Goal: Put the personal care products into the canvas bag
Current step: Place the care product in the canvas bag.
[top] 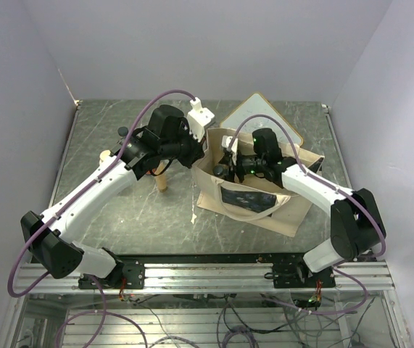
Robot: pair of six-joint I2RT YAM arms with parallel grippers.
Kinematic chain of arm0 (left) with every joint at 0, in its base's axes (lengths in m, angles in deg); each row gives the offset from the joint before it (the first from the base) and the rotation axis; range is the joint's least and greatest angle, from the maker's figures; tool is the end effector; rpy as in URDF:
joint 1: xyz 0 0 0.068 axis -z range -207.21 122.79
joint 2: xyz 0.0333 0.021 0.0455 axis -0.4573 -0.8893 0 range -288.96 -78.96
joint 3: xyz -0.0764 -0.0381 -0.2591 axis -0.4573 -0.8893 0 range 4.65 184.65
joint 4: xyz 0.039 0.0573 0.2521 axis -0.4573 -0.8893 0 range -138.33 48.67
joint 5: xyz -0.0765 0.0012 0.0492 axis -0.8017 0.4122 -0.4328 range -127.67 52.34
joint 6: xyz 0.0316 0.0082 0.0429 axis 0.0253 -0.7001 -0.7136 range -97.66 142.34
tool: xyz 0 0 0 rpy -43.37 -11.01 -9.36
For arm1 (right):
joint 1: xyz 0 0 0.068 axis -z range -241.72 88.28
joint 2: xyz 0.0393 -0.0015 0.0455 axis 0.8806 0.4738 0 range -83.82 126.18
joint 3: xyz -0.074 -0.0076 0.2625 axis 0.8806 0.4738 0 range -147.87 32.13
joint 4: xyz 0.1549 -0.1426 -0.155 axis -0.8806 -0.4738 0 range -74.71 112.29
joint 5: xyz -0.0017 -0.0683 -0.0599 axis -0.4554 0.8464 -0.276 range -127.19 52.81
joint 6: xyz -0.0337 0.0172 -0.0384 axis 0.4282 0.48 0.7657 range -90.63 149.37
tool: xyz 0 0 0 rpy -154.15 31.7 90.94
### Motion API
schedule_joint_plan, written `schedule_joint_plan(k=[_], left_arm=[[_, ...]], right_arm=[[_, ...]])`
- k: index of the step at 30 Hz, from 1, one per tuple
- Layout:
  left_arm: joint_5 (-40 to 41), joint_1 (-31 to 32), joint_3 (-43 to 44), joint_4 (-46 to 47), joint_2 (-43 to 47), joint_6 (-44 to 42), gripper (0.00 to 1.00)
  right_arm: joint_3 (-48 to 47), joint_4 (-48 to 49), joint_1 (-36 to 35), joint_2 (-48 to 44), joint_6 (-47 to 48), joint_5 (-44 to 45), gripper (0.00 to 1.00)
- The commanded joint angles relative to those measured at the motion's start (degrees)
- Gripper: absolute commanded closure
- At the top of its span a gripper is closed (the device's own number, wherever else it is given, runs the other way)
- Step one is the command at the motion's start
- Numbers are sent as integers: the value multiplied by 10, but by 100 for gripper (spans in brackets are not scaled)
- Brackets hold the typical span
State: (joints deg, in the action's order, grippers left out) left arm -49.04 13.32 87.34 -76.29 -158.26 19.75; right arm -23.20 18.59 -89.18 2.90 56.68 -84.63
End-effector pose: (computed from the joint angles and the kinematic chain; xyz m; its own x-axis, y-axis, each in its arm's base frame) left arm 0.2271 -0.2034 0.3903 -0.3628 0.3686 -0.8559 0.7820 0.6199 -0.0646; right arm 0.2767 0.1734 0.2444 -0.0648 -0.3834 -0.9213 -0.9863 0.1647 0.0008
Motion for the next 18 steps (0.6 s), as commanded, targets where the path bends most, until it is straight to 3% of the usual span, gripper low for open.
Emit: schedule_joint_plan(k=[1, 13, 18], left_arm=[[-15, -1, -13, 8, 2, -2, 92], [-3, -1, -7, 5, -5, 2, 93], [1, -1, -4, 5, -9, 3, 93]], right_arm=[[-45, 2, -5, 3, 11, -5, 34], [-101, -54, -5, -8, 33, -4, 10], [-120, -84, -5, -13, 42, -9, 7]])
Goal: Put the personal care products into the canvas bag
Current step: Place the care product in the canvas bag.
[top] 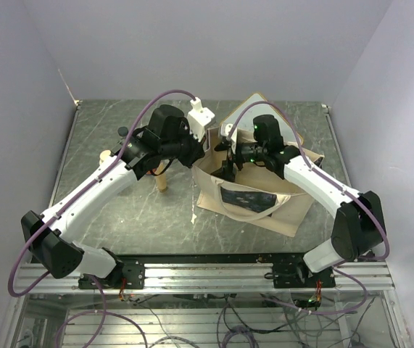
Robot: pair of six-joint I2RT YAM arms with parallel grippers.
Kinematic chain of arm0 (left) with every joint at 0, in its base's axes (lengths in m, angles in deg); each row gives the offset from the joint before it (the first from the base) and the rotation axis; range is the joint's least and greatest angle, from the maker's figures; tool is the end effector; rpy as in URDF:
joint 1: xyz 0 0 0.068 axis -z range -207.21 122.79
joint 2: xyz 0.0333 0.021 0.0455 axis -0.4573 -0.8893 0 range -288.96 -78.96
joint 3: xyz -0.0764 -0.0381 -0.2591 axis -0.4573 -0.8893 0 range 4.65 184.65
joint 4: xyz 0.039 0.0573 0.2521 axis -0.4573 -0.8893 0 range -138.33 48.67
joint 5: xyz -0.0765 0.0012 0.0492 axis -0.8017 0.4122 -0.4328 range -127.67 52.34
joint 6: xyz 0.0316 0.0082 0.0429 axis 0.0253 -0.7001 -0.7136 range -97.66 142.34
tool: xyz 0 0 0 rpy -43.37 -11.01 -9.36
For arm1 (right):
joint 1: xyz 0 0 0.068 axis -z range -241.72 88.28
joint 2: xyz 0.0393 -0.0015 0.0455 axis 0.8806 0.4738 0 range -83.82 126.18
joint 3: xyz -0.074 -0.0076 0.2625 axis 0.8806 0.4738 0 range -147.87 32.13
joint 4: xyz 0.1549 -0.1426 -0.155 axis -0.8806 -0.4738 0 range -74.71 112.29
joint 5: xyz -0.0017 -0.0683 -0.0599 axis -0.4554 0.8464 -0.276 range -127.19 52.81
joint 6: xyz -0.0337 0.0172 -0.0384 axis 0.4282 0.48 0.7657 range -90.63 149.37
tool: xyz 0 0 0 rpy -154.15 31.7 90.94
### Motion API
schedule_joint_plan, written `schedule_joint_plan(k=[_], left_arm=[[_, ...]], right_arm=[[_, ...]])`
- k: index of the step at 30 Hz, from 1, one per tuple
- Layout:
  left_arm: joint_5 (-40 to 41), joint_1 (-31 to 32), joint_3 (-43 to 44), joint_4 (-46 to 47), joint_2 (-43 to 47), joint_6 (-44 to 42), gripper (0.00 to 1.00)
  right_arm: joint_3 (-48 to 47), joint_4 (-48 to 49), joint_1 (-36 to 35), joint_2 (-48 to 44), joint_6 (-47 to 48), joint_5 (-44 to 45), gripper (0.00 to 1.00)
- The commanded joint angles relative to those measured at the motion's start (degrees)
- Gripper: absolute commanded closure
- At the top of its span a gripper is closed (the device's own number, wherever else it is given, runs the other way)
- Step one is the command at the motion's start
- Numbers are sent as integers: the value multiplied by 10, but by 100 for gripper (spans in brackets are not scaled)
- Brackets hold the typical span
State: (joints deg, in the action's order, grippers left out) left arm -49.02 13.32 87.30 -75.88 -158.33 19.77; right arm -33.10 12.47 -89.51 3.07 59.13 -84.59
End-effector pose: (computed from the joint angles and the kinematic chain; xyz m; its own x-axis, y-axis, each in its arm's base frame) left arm 0.2277 -0.2039 0.3904 -0.3597 0.3655 -0.8585 0.7820 0.6200 -0.0637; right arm 0.2878 0.1814 0.2913 0.0312 -0.3634 -0.9311 -0.9854 0.1449 -0.0896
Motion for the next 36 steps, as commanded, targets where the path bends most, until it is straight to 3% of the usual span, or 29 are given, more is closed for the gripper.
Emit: schedule_joint_plan(k=[1, 10, 21, 36], left_arm=[[0, -1, -4, 1, -9, 2, 93], [-1, -1, -2, 3, -10, 4, 93], [-14, -1, 11, 2, -20, -5, 87], [-18, -1, 30, -7, 6, -28, 35]], right_arm=[[-23, -30, -1, -17, 20, -9, 7], [-40, -70, 6, -68, 18, 12, 7], [-131, -162, 35, -126, 3, 56, 6], [-186, -257, 77, -183, 41, 107, 3]])
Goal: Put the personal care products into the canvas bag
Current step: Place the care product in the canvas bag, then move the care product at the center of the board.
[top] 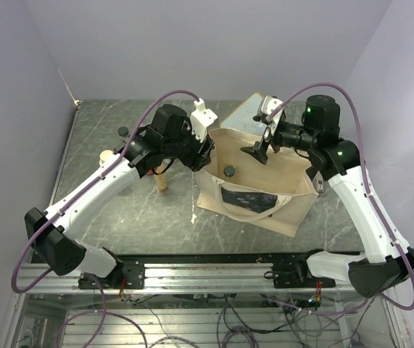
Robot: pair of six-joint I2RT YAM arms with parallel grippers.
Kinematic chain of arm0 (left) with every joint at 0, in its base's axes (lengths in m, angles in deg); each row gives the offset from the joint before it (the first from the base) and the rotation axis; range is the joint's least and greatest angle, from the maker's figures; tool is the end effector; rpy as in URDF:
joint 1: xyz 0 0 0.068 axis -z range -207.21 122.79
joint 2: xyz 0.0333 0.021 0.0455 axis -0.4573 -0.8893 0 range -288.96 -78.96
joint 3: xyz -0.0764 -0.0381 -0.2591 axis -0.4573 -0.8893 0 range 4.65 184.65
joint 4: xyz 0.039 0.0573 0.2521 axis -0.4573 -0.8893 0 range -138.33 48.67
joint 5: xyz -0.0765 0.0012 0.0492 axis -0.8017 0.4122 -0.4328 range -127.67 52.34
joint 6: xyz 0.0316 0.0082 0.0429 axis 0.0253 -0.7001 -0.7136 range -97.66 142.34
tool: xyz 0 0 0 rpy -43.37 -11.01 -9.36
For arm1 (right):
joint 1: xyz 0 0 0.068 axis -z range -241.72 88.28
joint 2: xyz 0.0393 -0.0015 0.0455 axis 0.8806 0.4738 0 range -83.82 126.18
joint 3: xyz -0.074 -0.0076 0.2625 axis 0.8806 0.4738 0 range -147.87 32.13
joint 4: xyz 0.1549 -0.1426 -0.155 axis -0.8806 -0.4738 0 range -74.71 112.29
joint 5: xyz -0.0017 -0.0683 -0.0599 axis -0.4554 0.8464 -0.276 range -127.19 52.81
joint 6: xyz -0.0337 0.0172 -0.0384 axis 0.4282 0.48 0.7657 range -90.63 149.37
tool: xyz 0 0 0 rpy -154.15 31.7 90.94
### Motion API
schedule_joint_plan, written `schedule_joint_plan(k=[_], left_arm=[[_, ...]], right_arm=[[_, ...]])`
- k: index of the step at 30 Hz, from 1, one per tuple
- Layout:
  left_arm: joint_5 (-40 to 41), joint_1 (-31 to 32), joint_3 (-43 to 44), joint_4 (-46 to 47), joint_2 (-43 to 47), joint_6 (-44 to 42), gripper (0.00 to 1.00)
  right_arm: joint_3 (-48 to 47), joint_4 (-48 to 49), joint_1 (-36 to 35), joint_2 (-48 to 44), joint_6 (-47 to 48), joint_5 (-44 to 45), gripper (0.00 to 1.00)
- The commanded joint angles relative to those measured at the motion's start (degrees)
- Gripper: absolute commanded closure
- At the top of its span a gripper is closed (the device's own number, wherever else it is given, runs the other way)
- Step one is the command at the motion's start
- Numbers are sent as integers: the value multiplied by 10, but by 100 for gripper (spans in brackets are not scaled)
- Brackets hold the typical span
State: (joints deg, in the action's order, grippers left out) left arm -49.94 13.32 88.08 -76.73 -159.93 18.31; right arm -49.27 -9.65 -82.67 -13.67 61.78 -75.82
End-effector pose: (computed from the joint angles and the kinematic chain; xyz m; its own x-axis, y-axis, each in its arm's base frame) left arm 0.2322 -0.2086 0.3855 -0.3580 0.3965 -0.8454 0.7978 0.6003 -0.0563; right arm 0.2293 0.1117 0.4326 0.1634 -0.3858 -0.9080 -0.8731 0.3719 -0.3152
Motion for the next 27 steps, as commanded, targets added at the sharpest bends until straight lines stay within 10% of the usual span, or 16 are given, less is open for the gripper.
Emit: schedule_joint_plan(k=[1, 9, 27], left_arm=[[-7, -1, 23, 1, 27, -17, 32], [21, -1, 24, -4, 67, -40, 9], [110, -159, 3, -27, 153, -32, 10]], right_arm=[[-25, -40, 10, -19, 17, 20, 3], [-36, -68, 21, -34, 29, 24, 2], [-63, -84, 46, -50, 11, 4, 1]])
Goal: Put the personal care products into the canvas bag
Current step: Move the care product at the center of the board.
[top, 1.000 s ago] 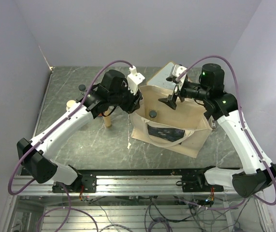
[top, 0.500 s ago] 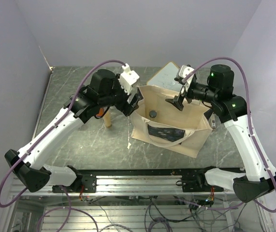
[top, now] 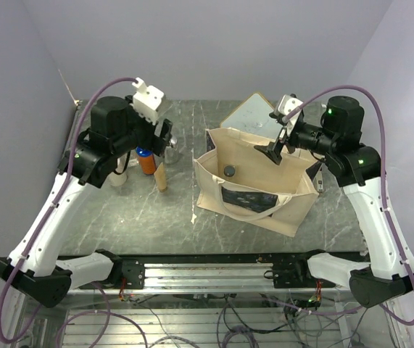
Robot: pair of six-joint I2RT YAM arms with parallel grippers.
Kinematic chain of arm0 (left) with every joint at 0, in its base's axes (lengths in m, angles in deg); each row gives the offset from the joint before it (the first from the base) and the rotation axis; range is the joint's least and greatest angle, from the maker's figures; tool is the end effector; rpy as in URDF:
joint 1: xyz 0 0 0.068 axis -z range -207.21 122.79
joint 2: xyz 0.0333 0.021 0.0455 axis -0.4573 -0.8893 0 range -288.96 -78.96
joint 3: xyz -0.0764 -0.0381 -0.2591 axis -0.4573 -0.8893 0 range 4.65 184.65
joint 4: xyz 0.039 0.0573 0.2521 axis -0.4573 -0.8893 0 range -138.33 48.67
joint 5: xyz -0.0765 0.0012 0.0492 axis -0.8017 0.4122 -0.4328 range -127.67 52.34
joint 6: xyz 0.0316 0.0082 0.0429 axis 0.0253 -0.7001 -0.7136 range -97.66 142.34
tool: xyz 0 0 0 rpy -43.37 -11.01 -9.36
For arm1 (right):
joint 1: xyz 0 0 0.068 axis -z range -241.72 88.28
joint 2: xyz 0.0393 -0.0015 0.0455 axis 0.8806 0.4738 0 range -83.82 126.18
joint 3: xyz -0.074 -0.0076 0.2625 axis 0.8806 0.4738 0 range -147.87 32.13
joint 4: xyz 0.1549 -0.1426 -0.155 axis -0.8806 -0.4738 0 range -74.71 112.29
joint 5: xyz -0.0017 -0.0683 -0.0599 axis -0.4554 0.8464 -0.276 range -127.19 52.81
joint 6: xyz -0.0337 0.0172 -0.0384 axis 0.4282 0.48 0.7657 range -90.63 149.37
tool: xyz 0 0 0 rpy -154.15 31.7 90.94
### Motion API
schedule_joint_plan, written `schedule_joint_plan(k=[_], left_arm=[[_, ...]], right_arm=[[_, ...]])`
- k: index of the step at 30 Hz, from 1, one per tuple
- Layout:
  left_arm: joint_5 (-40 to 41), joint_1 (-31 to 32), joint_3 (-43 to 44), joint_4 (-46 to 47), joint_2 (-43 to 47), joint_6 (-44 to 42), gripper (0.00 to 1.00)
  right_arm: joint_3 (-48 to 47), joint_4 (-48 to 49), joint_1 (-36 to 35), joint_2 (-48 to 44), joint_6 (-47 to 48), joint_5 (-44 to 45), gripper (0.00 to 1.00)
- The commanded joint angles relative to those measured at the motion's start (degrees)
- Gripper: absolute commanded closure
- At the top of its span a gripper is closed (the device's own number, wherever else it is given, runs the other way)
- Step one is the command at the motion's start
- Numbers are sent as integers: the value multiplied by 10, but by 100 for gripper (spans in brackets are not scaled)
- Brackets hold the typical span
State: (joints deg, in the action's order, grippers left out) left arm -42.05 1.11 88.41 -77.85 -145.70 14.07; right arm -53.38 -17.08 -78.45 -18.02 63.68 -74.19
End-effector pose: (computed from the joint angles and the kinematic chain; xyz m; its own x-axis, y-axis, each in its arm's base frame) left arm 0.2061 -0.1142 0.4486 -0.2135 0.2780 -0.9366 0.5731 0.8120 0.1104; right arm 0.2031 0.0835 0.4590 0.1693 -0.4192 -0.8920 -0.8198 0.4424 -0.3635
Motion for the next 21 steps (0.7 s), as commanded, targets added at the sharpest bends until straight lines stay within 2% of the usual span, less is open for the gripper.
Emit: schedule_joint_plan(k=[1, 4, 8, 14, 21], left_arm=[[38, -48, -2, -21, 10, 11, 10], [41, -84, -3, -38, 4, 12, 10], [6, -145, -16, -41, -3, 9, 11], [-56, -214, -22, -58, -39, -50, 14], [-117, -223, -16, -81, -95, -115, 14]], right_arm=[[-24, -11, 4, -5, -9, -14, 1], [-26, -12, 4, -2, -8, -19, 1], [-12, -4, 4, -2, -10, -22, 1], [0, 3, 4, -11, -13, -31, 1], [11, 9, 6, -11, -15, -36, 1]])
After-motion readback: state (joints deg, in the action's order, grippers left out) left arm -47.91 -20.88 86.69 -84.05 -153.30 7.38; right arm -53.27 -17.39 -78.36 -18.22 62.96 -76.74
